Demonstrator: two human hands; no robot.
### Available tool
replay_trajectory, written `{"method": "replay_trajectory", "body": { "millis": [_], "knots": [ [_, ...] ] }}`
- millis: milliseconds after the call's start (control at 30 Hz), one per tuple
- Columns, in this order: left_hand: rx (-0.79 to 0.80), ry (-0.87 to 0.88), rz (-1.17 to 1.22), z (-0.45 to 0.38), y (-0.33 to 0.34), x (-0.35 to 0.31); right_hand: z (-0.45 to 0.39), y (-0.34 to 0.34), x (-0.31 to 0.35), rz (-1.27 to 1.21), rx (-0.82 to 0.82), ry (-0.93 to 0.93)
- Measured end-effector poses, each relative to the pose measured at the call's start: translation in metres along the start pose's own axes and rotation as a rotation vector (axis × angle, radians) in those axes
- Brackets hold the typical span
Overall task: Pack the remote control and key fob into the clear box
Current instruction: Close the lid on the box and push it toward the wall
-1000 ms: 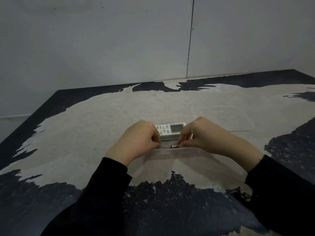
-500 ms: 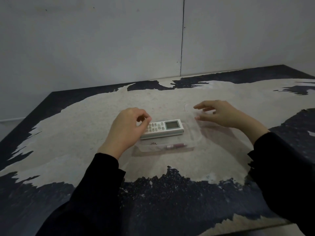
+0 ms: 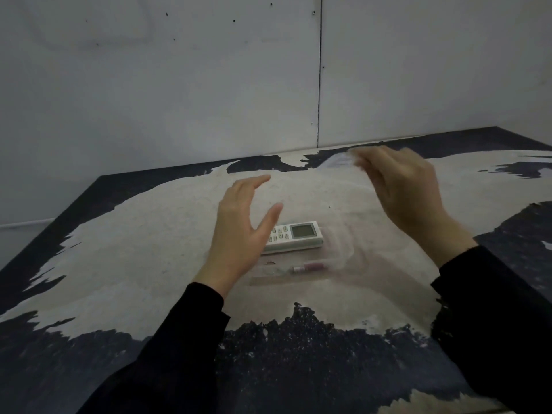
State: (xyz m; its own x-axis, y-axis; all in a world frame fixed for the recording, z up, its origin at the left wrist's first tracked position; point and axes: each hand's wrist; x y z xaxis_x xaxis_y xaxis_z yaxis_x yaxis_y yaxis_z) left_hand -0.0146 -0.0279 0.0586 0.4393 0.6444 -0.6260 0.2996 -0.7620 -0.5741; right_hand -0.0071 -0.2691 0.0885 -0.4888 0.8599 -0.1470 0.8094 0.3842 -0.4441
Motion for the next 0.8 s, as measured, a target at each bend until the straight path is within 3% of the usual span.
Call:
{"method": "replay_trajectory", "body": {
  "millis": [133, 267, 400, 567, 667, 800],
  "knots": [
    [0.016, 0.117, 0.059, 0.005, 0.01, -0.019, -0.01, -0.005, 0.027, -0.131, 0.026, -0.245],
    [0.05, -0.039, 0.36, 0.011, 0.017, -0.027, -0.011, -0.006, 0.026, -0.168, 0.088, -0.251],
    [0.04, -0.214, 0.548, 0.005, 0.011, -0.024, -0.005, 0.0, -0.002, -0.155, 0.113, 0.093],
    [0.052, -0.401, 0.645, -0.003, 0.001, -0.011, 0.005, 0.021, -0.007, -0.637, 0.279, 0.723],
    [-0.021, -0.427, 0.478, -0.008, -0.004, 0.003, 0.012, 0.032, 0.004, -0.658, 0.457, 0.753],
    [-0.061, -0.36, 0.038, -0.01, -0.009, 0.022, 0.018, 0.041, 0.021, -0.466, 0.604, 0.61]
  ]
}}
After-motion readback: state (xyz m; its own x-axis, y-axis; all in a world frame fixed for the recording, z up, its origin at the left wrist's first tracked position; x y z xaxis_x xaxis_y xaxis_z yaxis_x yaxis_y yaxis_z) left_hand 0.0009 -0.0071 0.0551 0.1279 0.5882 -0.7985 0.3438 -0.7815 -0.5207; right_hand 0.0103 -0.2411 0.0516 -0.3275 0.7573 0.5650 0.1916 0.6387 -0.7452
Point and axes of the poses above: each hand's wrist, its own z-axis away from the middle knuckle, its own y-axis out of the palm, x = y × z, and after that the axes turned 8 degrees about -y, right-handed
